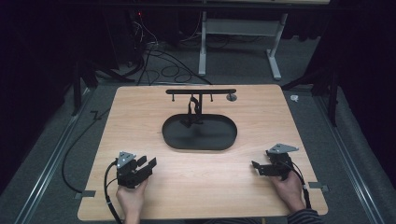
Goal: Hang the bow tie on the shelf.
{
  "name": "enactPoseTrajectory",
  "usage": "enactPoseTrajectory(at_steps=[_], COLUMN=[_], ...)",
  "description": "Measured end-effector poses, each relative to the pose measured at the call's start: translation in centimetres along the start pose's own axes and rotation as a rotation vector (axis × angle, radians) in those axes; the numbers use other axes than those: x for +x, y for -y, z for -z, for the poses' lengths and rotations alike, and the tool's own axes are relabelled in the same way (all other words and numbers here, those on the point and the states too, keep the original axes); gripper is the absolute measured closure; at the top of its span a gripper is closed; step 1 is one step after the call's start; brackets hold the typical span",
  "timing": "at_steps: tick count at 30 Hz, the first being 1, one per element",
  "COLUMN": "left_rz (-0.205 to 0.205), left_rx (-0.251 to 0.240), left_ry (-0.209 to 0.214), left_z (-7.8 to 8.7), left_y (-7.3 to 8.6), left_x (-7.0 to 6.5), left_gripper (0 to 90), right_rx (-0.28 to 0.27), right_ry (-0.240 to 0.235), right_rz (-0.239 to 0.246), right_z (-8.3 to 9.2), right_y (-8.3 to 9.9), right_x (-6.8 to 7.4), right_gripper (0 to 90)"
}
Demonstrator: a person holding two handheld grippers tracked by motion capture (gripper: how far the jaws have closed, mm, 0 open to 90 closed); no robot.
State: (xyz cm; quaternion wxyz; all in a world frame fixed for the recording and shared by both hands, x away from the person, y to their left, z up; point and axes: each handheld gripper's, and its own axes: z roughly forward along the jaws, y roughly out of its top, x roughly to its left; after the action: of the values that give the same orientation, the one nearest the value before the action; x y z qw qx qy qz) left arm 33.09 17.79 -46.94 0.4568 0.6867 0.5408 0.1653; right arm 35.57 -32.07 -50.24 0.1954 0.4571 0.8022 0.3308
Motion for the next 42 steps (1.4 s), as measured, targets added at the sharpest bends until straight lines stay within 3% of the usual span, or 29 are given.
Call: enactPoseTrajectory(at_steps=[21,42], left_rz=[-0.03,-0.072], left_rx=[0.058,0.081], left_ry=[-0.051,-0.092], left_z=[-1.7,-3.3], left_y=[0.9,1.2], left_x=[-0.2,-0.5], left_gripper=[52.9,52.5], right_rx=[0.0,0.0], right_ry=[0.0,0.0], right_rz=[0.0,0.0], right_z=[0.0,0.0], right_y=[0.0,0.0], right_x=[0.0,0.0], right_gripper=[20.6,20.5])
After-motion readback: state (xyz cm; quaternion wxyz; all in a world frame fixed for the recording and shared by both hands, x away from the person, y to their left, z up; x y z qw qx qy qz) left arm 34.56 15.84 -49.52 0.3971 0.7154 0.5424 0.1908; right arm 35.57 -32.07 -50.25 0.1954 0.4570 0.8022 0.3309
